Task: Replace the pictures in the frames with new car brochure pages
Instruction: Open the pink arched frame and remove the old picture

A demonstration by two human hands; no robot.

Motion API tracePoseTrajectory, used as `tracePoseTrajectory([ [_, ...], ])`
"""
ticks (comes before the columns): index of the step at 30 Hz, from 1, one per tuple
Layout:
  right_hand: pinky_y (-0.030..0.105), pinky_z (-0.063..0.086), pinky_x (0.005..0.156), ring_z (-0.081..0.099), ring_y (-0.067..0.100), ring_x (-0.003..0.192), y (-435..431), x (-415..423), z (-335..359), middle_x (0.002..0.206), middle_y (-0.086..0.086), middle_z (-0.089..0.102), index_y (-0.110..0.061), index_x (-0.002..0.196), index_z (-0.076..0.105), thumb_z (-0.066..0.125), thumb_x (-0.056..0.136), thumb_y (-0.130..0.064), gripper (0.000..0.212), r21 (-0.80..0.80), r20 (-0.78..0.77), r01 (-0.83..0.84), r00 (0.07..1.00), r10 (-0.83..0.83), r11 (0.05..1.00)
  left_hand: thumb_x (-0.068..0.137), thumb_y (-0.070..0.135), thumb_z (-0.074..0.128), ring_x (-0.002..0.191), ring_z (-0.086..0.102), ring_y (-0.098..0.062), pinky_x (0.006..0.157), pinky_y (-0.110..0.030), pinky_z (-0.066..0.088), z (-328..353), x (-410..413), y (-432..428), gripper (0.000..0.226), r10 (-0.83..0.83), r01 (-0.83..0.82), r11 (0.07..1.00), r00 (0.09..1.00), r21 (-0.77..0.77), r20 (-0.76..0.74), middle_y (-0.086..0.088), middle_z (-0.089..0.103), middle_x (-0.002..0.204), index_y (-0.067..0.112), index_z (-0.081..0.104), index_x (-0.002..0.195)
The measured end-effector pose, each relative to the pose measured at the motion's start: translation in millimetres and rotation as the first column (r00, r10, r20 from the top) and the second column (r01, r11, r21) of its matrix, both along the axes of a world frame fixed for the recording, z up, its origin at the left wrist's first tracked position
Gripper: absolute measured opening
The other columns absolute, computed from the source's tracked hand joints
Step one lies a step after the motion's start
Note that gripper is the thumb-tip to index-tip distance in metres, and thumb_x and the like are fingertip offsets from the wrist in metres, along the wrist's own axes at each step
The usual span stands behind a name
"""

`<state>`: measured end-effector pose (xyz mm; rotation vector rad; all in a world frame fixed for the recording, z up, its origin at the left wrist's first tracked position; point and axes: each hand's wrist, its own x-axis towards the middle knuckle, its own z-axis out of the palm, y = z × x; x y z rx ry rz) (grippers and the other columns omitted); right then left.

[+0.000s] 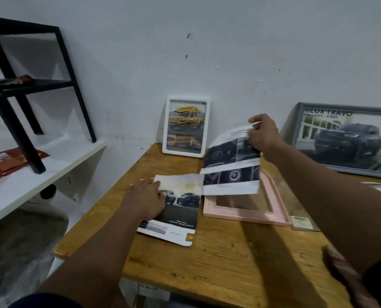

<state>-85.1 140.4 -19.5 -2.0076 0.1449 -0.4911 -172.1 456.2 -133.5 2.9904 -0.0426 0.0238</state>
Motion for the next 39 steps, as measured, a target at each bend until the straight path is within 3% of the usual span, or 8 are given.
tracePoseTrajectory([
  [3, 0.032, 0.047, 0.054, 0.053, 0.022, 0.063, -48.6, -8.8, -8.7, 0.095, 0.017, 0.060, -0.015, 0.115, 0.055, 0.056, 0.093, 0.001, 0.026, -0.053, -0.130, -0.030, 0.991, 0.023, 0.998, 0.098, 0.044, 0.045, 0.148, 0.028, -0.030, 0.121, -0.053, 0.020, 15.2, 6.2, -8.9, 0.058, 0.019, -0.016, 0.998, 0.999, 0.059, -0.038, -0.006, 0.035, 0.161, 0.019, 0.042, 0.150],
  [6, 0.040, 0.052, 0.062, 0.056, 0.022, 0.068, -71.1, -23.5, -30.8, 0.100, 0.015, 0.061, -0.012, 0.118, 0.054, 0.055, 0.095, -0.001, 0.025, -0.117, -0.224, -0.031, 0.974, 0.004, 0.993, 0.094, 0.044, 0.052, 0.141, 0.038, -0.029, 0.117, -0.052, 0.026, 29.0, 10.5, -25.1, 0.056, 0.015, -0.013, 0.997, 0.999, 0.073, -0.030, -0.005, 0.044, 0.153, 0.021, 0.046, 0.145],
  [10, 0.042, 0.054, 0.071, 0.059, 0.021, 0.082, -71.4, -31.6, -58.5, 0.114, 0.011, 0.062, -0.013, 0.116, 0.057, 0.056, 0.096, -0.008, 0.020, -0.202, -0.175, -0.012, 0.984, -0.024, 0.979, 0.099, 0.037, 0.056, 0.132, 0.049, -0.026, 0.106, -0.041, 0.040, 40.4, 6.8, -72.8, 0.046, -0.064, 0.067, 0.974, 0.998, -0.217, 0.022, -0.006, 0.050, 0.148, 0.020, 0.050, 0.141],
  [14, 0.033, 0.048, 0.083, 0.057, 0.024, 0.107, -60.1, -31.2, -69.9, 0.134, 0.009, 0.057, -0.021, 0.132, 0.053, 0.061, 0.095, -0.026, 0.038, -0.323, -0.206, -0.132, 0.976, 0.067, 0.937, 0.100, 0.046, 0.054, 0.141, 0.041, -0.024, 0.113, -0.046, 0.039, 34.8, 9.9, -117.9, 0.060, -0.189, 0.159, 0.905, 0.981, -0.394, -0.036, 0.001, 0.040, 0.158, 0.030, 0.035, 0.154],
  [17, 0.049, 0.033, 0.112, 0.033, 0.030, 0.142, -54.2, -33.8, -75.0, 0.158, 0.005, 0.033, -0.026, 0.149, 0.036, 0.062, 0.093, -0.040, 0.064, -0.617, -0.277, -0.223, 0.959, 0.056, 0.755, 0.099, 0.050, 0.053, 0.137, 0.045, -0.023, 0.109, -0.048, 0.044, 20.8, 18.1, -130.6, 0.061, -0.207, 0.183, 0.908, 0.978, -0.377, -0.022, 0.002, 0.045, 0.154, 0.031, 0.035, 0.154],
  [19, 0.054, 0.021, 0.116, 0.023, 0.029, 0.146, -51.7, -42.0, -77.6, 0.160, 0.004, 0.027, -0.028, 0.152, 0.031, 0.057, 0.093, -0.048, 0.067, -0.709, -0.272, -0.216, 0.962, 0.023, 0.671, 0.099, 0.049, 0.053, 0.135, 0.046, -0.023, 0.108, -0.047, 0.045, 15.2, 20.4, -134.5, 0.058, -0.209, 0.193, 0.912, 0.978, -0.362, -0.006, 0.001, 0.047, 0.151, 0.028, 0.037, 0.151],
  [27, 0.052, 0.019, 0.114, 0.025, 0.023, 0.145, -38.3, -67.4, -108.0, 0.157, 0.005, 0.032, -0.024, 0.147, 0.037, 0.036, 0.102, -0.047, 0.051, -0.749, -0.308, -0.293, 0.948, 0.079, 0.594, 0.106, 0.046, 0.038, 0.155, 0.012, -0.025, 0.123, -0.043, 0.015, 4.5, 19.4, -135.8, 0.062, -0.245, 0.241, 0.948, 0.969, -0.208, 0.005, -0.004, 0.013, 0.169, 0.020, 0.023, 0.159],
  [39, 0.056, 0.023, 0.112, 0.025, 0.026, 0.145, -25.1, -68.2, -112.9, 0.156, 0.006, 0.033, -0.022, 0.145, 0.037, 0.027, 0.101, -0.053, 0.054, -0.767, -0.327, -0.286, 0.944, 0.033, 0.574, 0.108, 0.033, 0.030, 0.155, 0.008, -0.027, 0.124, -0.046, 0.008, -5.7, 30.5, -137.8, 0.055, -0.222, 0.217, 0.960, 0.975, -0.175, -0.011, -0.007, 0.008, 0.169, 0.015, 0.018, 0.160],
])
